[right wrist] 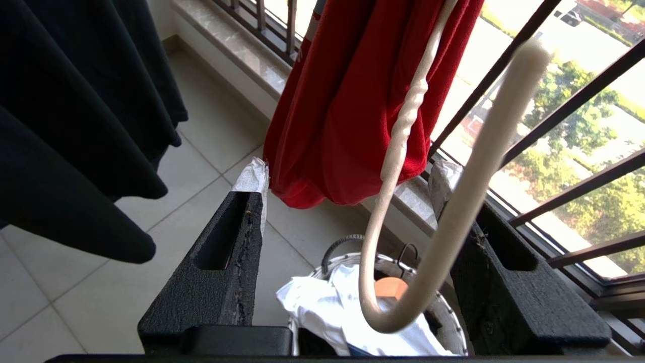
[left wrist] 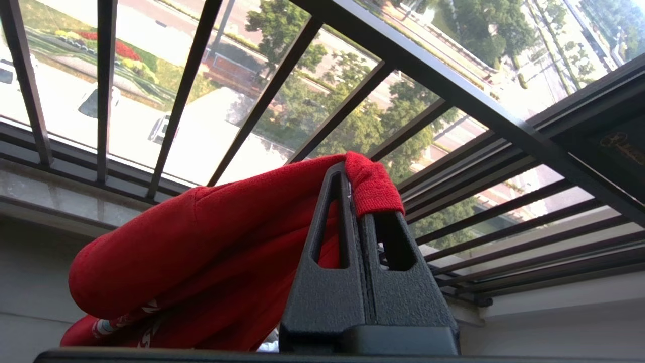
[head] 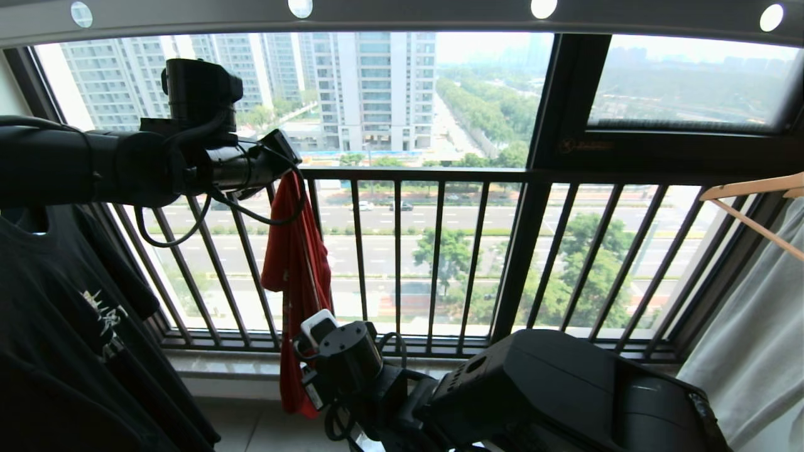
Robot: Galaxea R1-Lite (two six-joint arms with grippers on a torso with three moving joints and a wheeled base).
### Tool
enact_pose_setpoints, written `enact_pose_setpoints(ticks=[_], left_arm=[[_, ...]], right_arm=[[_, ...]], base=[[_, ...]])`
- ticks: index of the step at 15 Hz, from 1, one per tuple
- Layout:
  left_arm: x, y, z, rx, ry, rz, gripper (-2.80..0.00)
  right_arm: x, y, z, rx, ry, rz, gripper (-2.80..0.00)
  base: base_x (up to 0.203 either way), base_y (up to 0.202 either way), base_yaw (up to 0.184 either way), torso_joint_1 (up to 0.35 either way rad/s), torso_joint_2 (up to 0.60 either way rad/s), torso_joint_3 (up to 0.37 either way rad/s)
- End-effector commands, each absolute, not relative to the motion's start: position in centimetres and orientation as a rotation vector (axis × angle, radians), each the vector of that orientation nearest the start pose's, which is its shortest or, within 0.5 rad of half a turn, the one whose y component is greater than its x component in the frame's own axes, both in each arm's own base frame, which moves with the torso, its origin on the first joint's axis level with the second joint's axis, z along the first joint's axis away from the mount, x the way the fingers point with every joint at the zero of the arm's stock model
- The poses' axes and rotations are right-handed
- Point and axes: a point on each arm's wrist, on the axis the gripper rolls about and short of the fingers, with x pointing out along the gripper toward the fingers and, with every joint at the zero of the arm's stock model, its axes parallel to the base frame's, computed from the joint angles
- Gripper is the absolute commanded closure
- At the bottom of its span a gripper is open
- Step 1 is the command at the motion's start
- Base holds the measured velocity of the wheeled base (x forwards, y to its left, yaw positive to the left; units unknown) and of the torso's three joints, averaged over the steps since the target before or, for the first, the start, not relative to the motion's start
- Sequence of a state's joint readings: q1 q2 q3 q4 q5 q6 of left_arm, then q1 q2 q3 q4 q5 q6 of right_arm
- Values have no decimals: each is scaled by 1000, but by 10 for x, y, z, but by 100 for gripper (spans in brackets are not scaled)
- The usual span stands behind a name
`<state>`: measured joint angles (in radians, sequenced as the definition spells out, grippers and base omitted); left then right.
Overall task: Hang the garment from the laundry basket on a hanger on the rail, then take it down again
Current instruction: Take the clothes off the clothes rack
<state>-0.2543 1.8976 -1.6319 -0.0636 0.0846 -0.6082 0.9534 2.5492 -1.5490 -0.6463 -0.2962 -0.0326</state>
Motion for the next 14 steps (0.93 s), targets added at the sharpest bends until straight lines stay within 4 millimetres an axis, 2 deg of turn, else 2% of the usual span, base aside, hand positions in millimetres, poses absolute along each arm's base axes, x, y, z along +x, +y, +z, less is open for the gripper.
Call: enact_pose_setpoints(ticks=[1, 5, 8, 11, 14], left_arm=[[365, -94, 299, -589, 236, -125, 0], [365, -92, 298, -594, 253, -131, 0], [365, -92, 298, -595, 254, -131, 0], [366, -92, 297, -593, 256, -131, 0], [370, -94, 289, -579, 297, -142, 0]], right_arm=[[299, 409, 26, -233, 270, 653, 0], [312, 405, 41, -206, 231, 592, 0], [314, 403, 45, -202, 227, 584, 0], [313, 402, 48, -200, 225, 584, 0], [305, 389, 55, -211, 246, 581, 0]], base=[[0, 0, 0, 0, 0, 0], [0, 0, 0, 0, 0, 0], [0, 0, 0, 0, 0, 0], [0, 0, 0, 0, 0, 0], [0, 0, 0, 0, 0, 0]])
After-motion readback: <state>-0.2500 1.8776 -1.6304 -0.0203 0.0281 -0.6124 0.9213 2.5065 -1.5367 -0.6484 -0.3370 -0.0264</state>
